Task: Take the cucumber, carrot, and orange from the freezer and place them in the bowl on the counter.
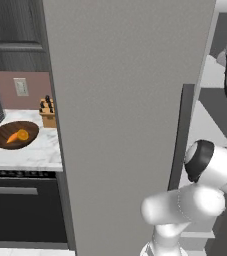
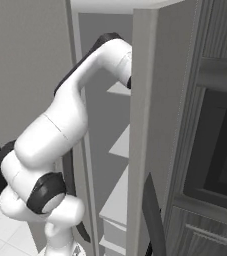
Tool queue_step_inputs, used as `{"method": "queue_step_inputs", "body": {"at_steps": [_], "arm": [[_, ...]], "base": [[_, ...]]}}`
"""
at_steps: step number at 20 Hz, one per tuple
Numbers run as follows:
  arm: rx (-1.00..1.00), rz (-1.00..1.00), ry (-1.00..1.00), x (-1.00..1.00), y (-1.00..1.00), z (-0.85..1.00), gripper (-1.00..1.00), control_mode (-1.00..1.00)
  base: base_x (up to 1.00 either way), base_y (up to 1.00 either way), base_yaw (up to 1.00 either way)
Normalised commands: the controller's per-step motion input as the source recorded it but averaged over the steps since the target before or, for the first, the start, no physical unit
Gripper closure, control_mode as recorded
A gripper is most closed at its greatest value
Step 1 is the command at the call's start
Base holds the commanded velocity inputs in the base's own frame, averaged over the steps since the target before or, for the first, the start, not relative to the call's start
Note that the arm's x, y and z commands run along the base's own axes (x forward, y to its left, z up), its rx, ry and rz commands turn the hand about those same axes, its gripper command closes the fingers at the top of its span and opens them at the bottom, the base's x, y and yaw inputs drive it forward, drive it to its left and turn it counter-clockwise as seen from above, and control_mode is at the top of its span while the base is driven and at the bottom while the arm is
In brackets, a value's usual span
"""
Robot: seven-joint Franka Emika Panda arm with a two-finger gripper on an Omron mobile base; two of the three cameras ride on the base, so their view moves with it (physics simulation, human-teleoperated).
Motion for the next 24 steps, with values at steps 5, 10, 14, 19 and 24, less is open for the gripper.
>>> {"method": "queue_step_inputs", "body": {"at_steps": [5, 10, 14, 19, 24], "arm": [[0.00, 0.00, -0.09, -1.00, 0.08, 0.00, 1.00, -1.00], [0.00, 0.00, -0.01, -1.00, 0.19, -0.33, 1.00, -1.00], [0.00, 0.00, 0.04, -1.00, 0.33, -0.61, 1.00, -1.00], [-0.01, 0.00, 0.06, -0.60, 0.30, -0.48, 1.00, 1.00], [0.00, 0.00, 0.00, 0.00, 0.00, 0.00, 1.00, 1.00]], "base": [[0.00, 0.00, 0.00], [0.00, 0.00, 0.00], [0.00, 0.00, 0.00], [-0.40, 0.24, 0.01], [-1.00, 0.97, 0.19]]}}
